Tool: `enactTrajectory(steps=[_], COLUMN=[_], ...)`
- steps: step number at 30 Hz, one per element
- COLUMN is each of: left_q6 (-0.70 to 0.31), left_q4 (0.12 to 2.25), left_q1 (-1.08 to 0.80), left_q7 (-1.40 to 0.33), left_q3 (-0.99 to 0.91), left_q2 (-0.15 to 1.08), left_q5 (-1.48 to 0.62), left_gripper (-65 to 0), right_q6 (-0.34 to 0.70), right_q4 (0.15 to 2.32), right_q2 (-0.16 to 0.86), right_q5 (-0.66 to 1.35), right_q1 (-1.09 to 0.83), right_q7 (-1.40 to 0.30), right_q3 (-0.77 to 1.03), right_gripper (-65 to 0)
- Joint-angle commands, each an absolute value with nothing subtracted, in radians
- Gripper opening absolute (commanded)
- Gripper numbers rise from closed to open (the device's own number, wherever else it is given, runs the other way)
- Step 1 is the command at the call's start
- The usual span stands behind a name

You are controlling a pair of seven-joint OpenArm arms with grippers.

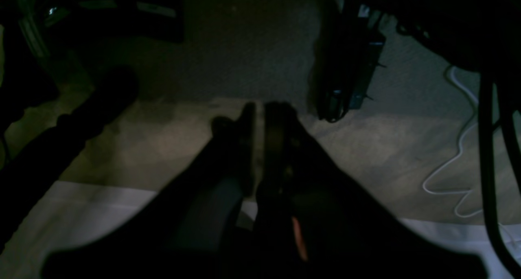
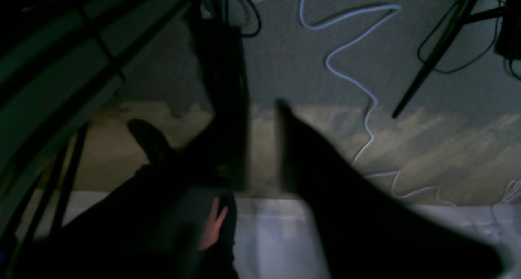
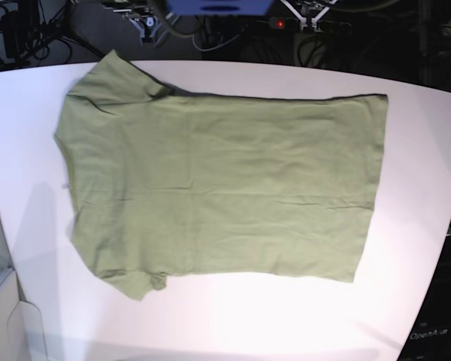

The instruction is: Fold the T-shirt properly

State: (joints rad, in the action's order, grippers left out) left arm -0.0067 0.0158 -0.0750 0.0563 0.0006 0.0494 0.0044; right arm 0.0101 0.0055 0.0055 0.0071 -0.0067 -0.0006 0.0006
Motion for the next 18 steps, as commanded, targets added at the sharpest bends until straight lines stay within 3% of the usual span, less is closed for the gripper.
enactTrajectory(steps=[1, 5, 7, 13, 15, 18], left_q6=[-0.005, -0.005, -0.005, -0.005, -0.005, -0.005], left_q4=[0.016, 0.016, 0.016, 0.016, 0.018, 0.018], left_q1=[-0.077, -0.077, -0.077, -0.076, -0.076, -0.076], left_q7=[0.054, 0.053, 0.053, 0.056, 0.058, 0.058], left_q3=[0.001, 0.001, 0.001, -0.004, -0.004, -0.002], left_q2=[0.048, 0.048, 0.048, 0.048, 0.048, 0.048], left_q5=[0.01, 0.01, 0.012, 0.005, 0.004, 0.005], left_gripper=[-61.7, -61.1, -58.2, -22.7, -18.4, -18.2], right_q6=[-0.001, -0.001, -0.001, -0.001, -0.001, -0.001], right_q4=[0.005, 0.008, 0.008, 0.008, 0.008, 0.008], right_q2=[0.007, 0.007, 0.007, 0.007, 0.007, 0.015], right_q5=[0.007, 0.007, 0.005, 0.007, 0.007, 0.008], right_q1=[-0.01, -0.022, -0.022, -0.022, -0.022, -0.022], right_q7=[-0.001, 0.001, 0.001, 0.001, 0.001, 0.001], right_q3=[0.002, 0.002, -0.001, 0.002, 0.002, 0.004], right_gripper=[-37.4, -20.3, -16.5, -15.1, -15.1, -15.1])
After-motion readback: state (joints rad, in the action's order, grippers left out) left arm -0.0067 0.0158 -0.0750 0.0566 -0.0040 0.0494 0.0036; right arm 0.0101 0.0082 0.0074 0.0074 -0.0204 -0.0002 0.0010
